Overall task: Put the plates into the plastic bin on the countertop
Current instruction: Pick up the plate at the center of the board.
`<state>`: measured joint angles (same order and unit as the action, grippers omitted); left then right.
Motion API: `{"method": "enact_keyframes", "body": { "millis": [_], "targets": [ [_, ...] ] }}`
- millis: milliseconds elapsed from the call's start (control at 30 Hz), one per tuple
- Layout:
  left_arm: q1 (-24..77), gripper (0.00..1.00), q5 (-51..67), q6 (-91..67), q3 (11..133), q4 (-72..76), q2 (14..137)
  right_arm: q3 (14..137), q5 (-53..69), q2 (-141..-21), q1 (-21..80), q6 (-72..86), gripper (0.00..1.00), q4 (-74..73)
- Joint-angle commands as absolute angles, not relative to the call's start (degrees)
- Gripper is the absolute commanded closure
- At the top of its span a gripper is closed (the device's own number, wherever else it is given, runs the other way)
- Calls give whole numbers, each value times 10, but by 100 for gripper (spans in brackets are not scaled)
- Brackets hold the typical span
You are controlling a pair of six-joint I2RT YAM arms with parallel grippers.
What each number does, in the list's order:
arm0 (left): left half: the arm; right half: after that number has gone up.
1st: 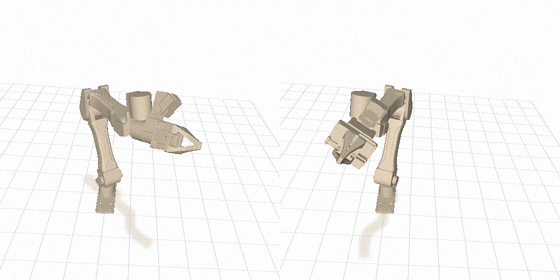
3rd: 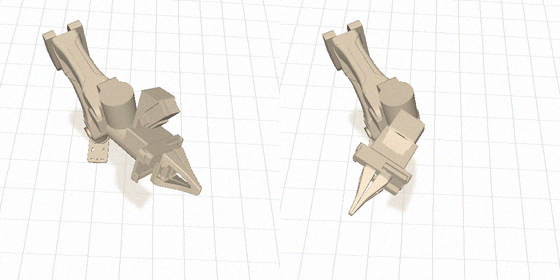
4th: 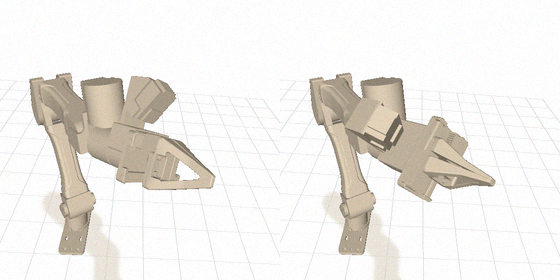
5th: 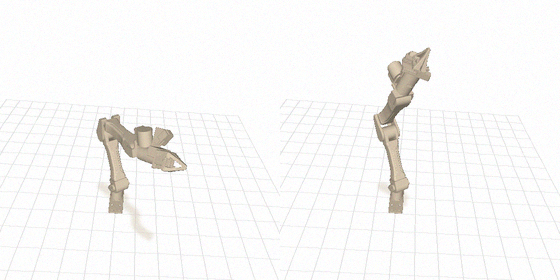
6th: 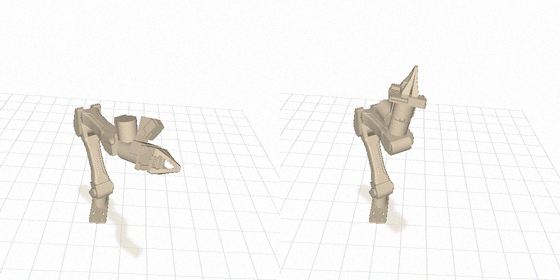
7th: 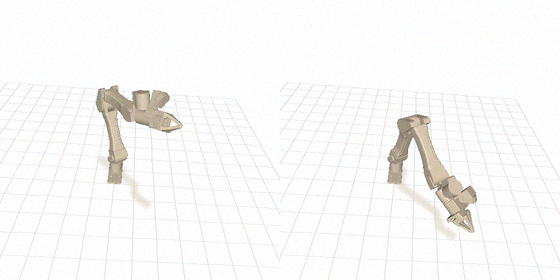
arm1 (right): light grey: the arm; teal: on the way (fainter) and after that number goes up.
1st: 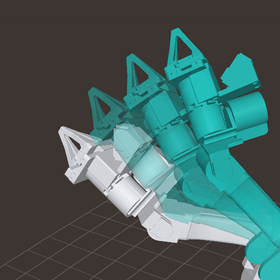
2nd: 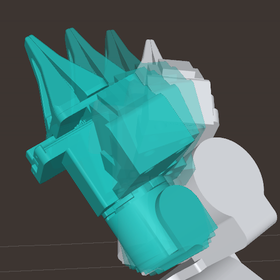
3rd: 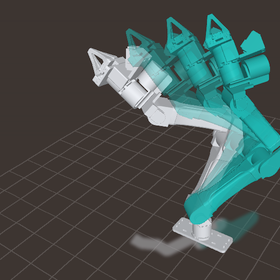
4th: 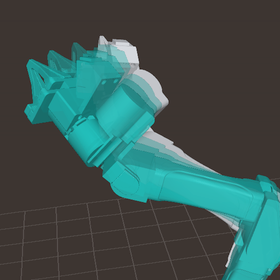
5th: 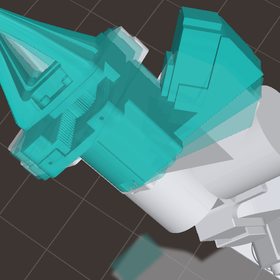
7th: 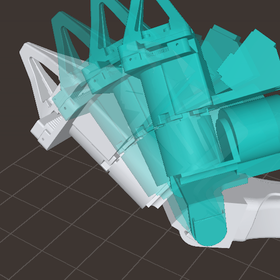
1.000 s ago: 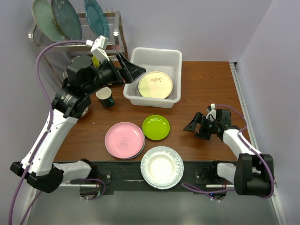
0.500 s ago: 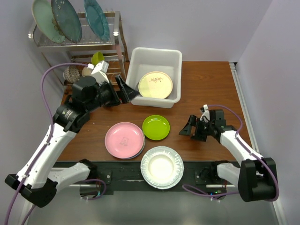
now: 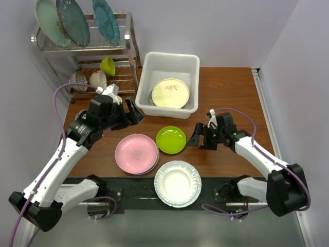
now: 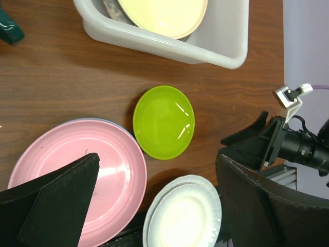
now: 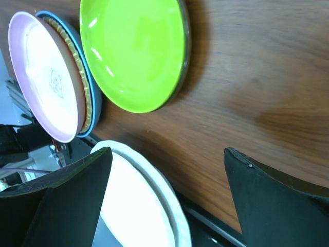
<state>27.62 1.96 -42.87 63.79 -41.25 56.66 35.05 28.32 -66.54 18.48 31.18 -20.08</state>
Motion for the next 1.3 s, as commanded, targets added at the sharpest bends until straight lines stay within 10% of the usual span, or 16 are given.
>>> {"method": "enact_keyframes", "body": {
  "millis": [0, 833, 1267],
  "targets": [
    [251, 2, 11, -420, 608, -420, 559, 390, 255, -686, 230, 343, 8, -184],
    [105, 25, 83, -400, 374, -394, 562, 551, 233, -836, 414, 402, 13, -159],
    [100, 25, 61, -378, 392, -421, 541, 635, 192, -935, 481, 401, 38, -201]
  ]
}}
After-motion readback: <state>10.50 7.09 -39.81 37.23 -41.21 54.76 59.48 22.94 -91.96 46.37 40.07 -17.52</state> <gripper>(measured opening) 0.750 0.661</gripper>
